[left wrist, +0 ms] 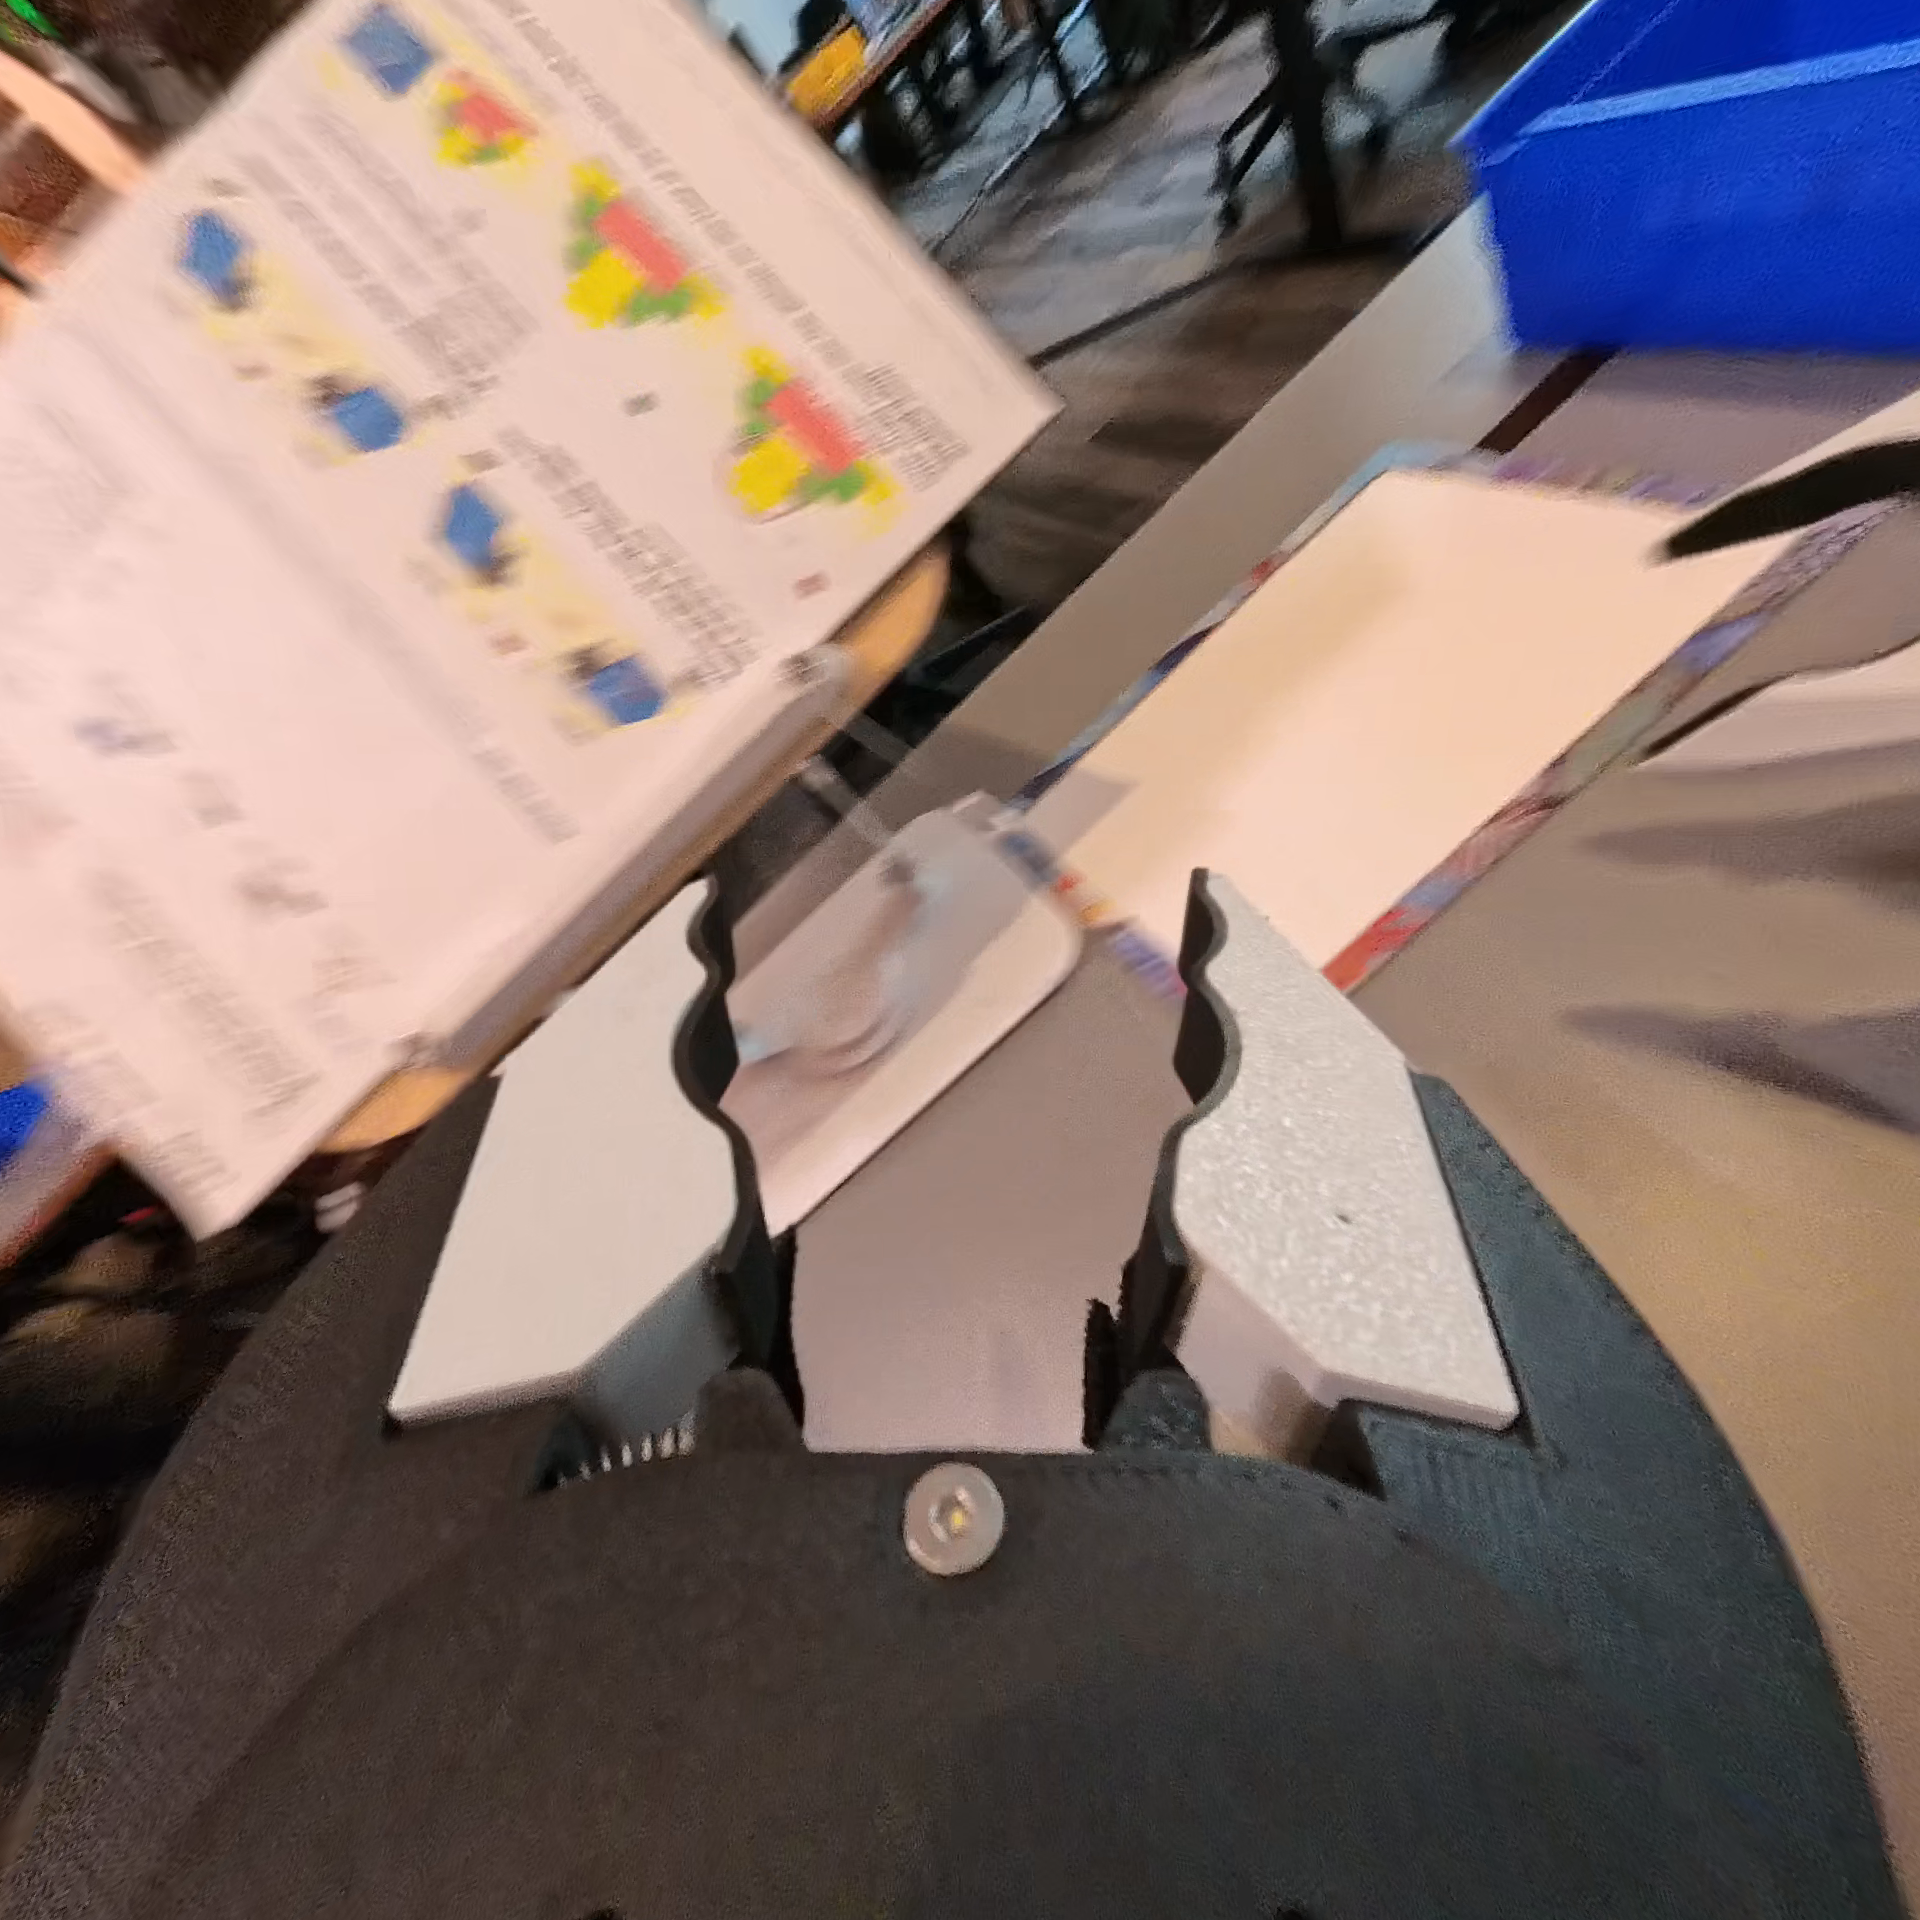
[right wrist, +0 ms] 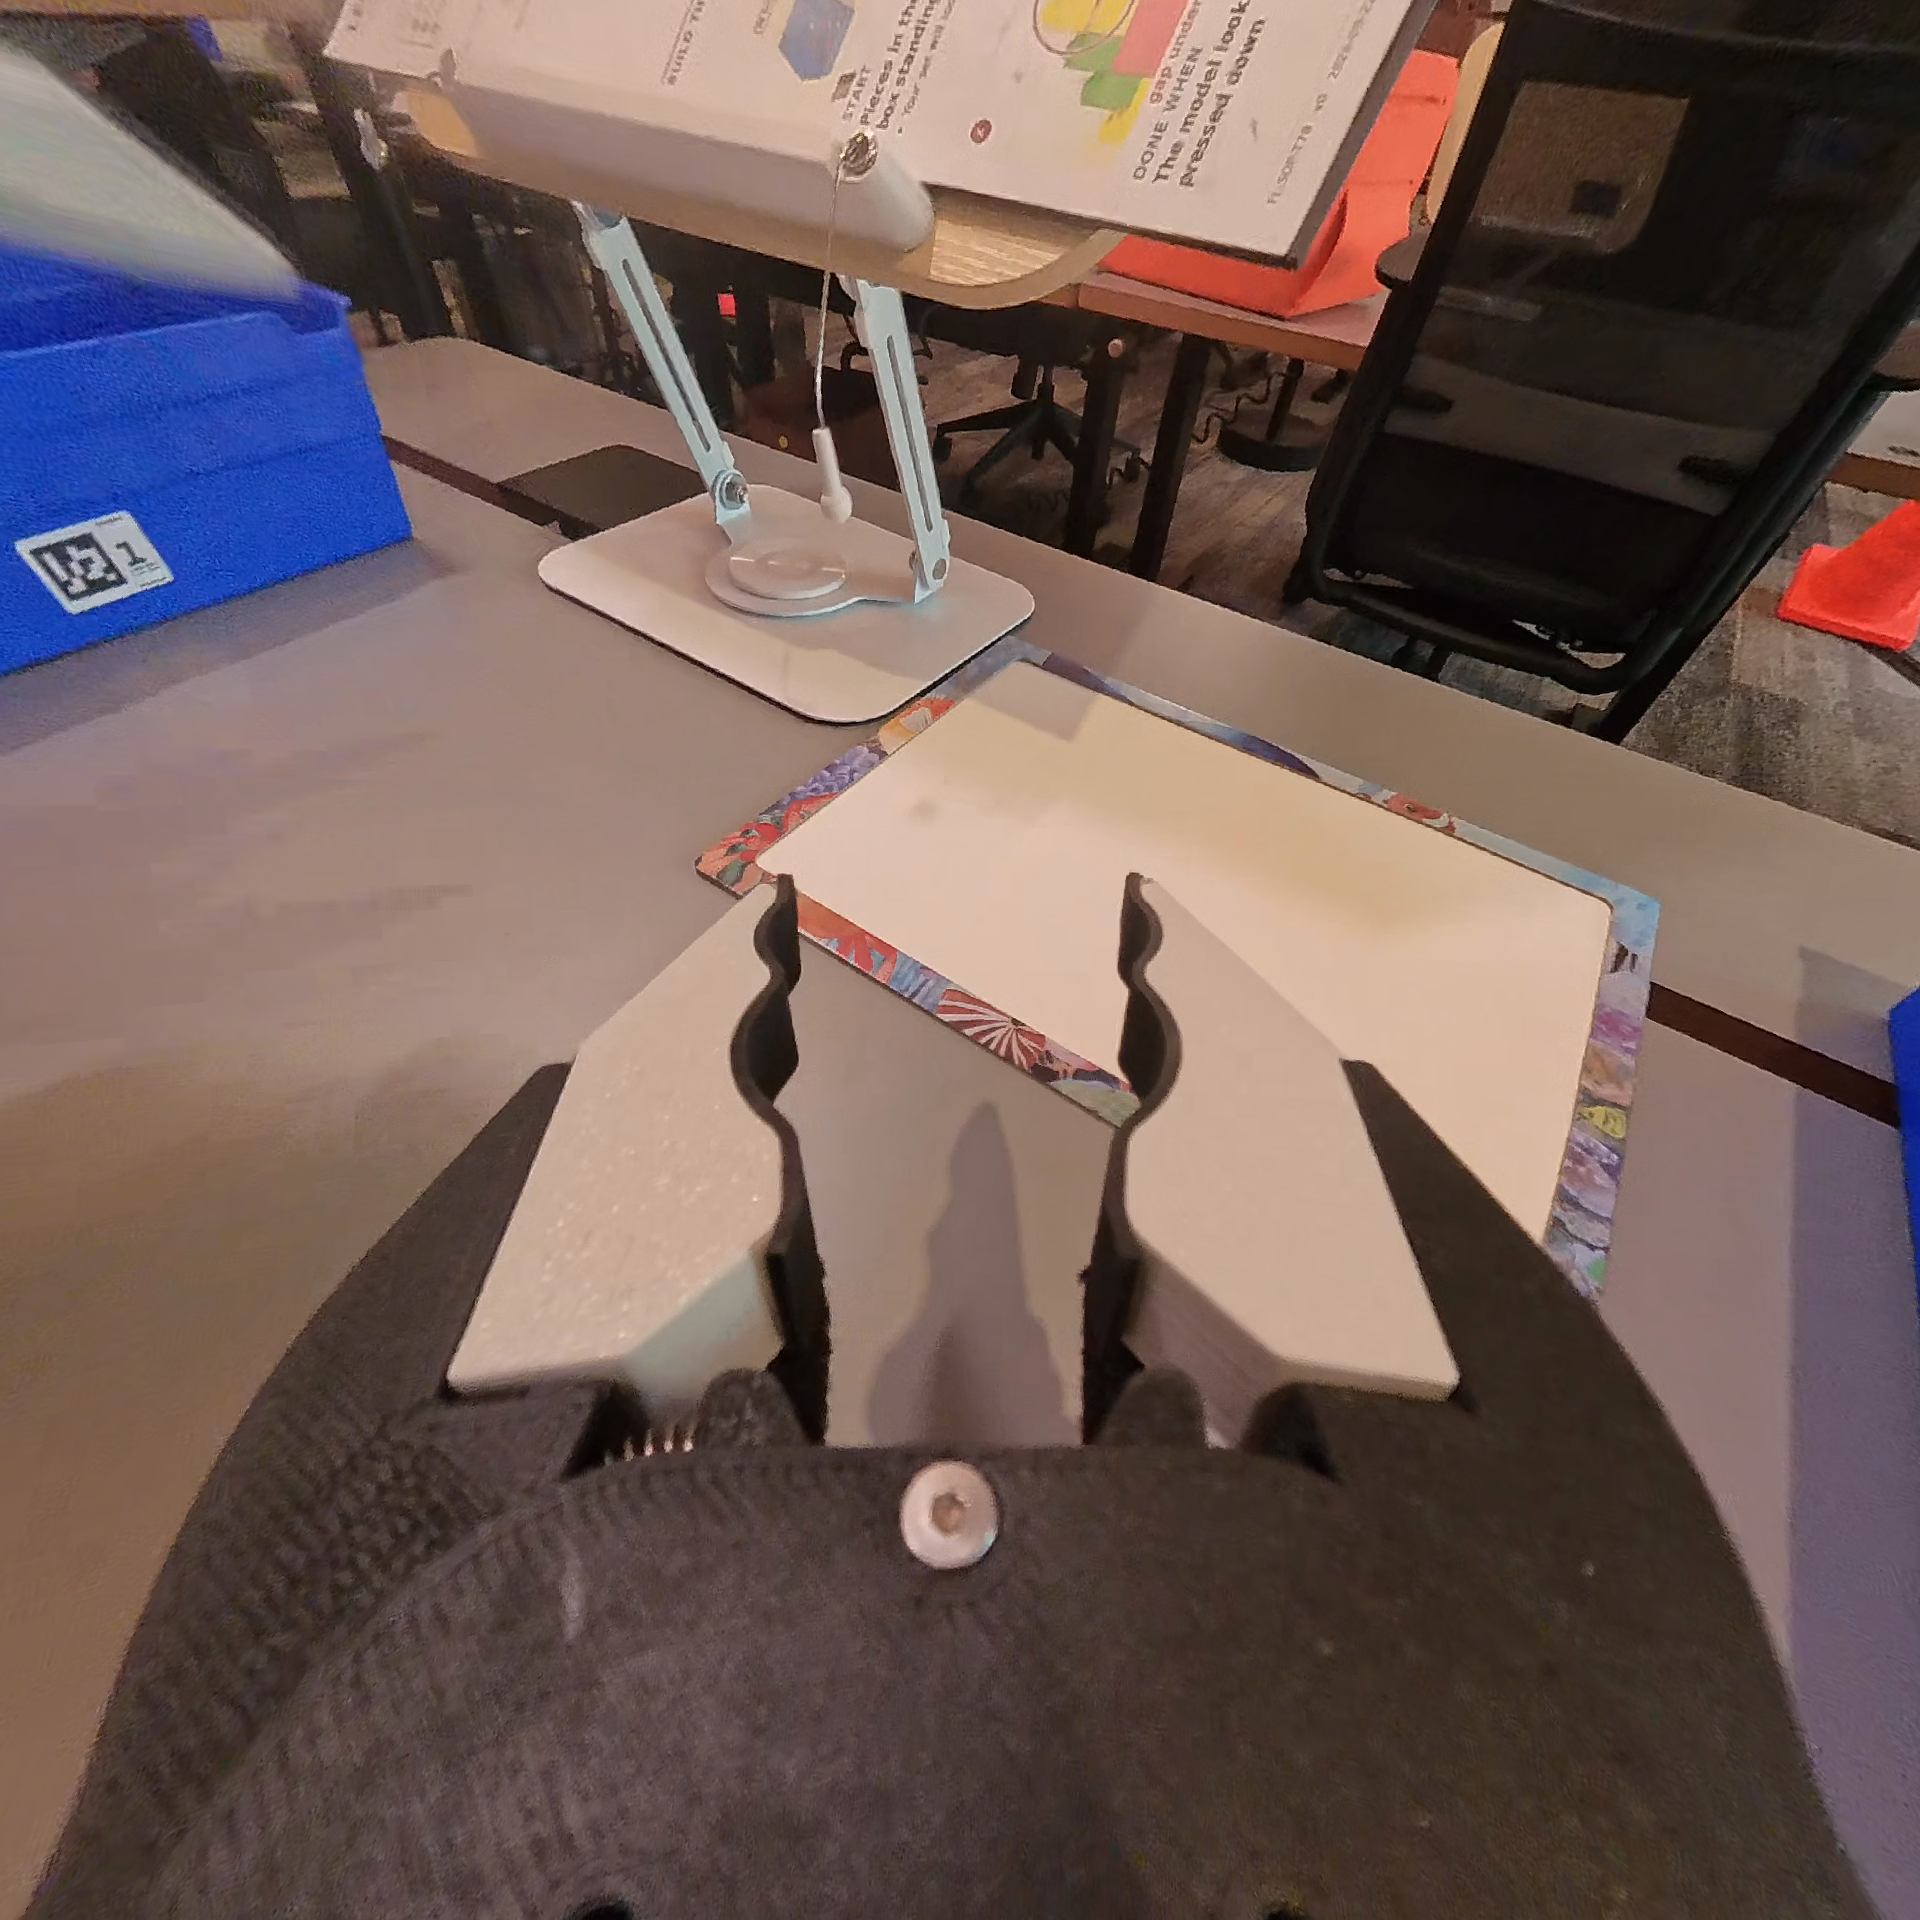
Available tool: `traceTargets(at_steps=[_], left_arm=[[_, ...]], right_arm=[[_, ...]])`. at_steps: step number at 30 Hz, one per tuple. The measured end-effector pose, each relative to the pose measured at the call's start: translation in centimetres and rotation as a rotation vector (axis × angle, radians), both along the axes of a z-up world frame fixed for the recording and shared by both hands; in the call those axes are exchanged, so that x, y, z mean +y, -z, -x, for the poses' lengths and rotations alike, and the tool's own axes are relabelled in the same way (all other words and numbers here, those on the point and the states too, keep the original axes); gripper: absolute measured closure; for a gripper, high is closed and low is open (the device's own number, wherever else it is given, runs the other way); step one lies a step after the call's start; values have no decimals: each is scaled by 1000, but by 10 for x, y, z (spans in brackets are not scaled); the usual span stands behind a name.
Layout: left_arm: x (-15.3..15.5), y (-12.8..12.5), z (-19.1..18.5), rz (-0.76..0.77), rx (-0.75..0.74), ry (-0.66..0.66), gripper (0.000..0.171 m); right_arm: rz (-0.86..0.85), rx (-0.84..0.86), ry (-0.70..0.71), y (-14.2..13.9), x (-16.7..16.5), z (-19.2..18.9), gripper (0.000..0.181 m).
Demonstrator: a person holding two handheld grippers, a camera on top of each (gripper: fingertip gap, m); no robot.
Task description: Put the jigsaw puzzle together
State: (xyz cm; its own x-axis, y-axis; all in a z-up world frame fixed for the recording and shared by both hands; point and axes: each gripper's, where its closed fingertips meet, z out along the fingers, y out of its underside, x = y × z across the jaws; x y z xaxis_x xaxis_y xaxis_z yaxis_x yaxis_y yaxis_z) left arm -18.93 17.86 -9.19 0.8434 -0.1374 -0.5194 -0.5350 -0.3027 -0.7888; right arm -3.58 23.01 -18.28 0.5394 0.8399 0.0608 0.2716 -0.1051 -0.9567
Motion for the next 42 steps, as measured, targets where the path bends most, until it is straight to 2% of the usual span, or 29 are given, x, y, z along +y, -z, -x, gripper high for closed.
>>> traceTargets(at_steps=[3,6,8,10,13,15,19,21,22,24,26,29,33,42], left_arm=[[-41,-34,92,4,70,-122,86],[-90,-50,215,34,28,-316,85],[-126,-35,288,119,-43,-424,86],[-155,-12,340,197,-126,-488,85],[-182,33,379,312,-295,-529,79],[-193,60,395,375,-337,-555,78],[-206,106,406,489,-397,-572,90],[-209,123,404,532,-447,-543,114],[-209,123,403,539,-466,-533,132],[-208,121,403,527,-477,-525,141],[-209,121,409,538,-421,-535,163],[-201,122,395,548,-520,-475,168],[-191,122,370,560,-552,-438,170],[-185,123,318,523,-626,-471,171]], right_arm=[[10,-14,-23,6,-2,4,124],[27,-28,-49,14,-5,9,127],[42,-36,-63,19,-7,12,127],[53,-49,-73,25,-8,15,128],[79,-61,-90,34,-10,19,129],[86,-69,-104,38,-12,21,130],[100,-84,-119,44,-15,24,131],[106,-85,-129,45,-16,26,132],[112,-87,-133,46,-17,26,133],[122,-88,-136,48,-16,26,135],[130,-89,-136,50,-14,26,137],[153,-85,-133,53,-11,24,140],[166,-72,-128,52,-8,21,143],[166,-55,-137,44,-12,22,148]])
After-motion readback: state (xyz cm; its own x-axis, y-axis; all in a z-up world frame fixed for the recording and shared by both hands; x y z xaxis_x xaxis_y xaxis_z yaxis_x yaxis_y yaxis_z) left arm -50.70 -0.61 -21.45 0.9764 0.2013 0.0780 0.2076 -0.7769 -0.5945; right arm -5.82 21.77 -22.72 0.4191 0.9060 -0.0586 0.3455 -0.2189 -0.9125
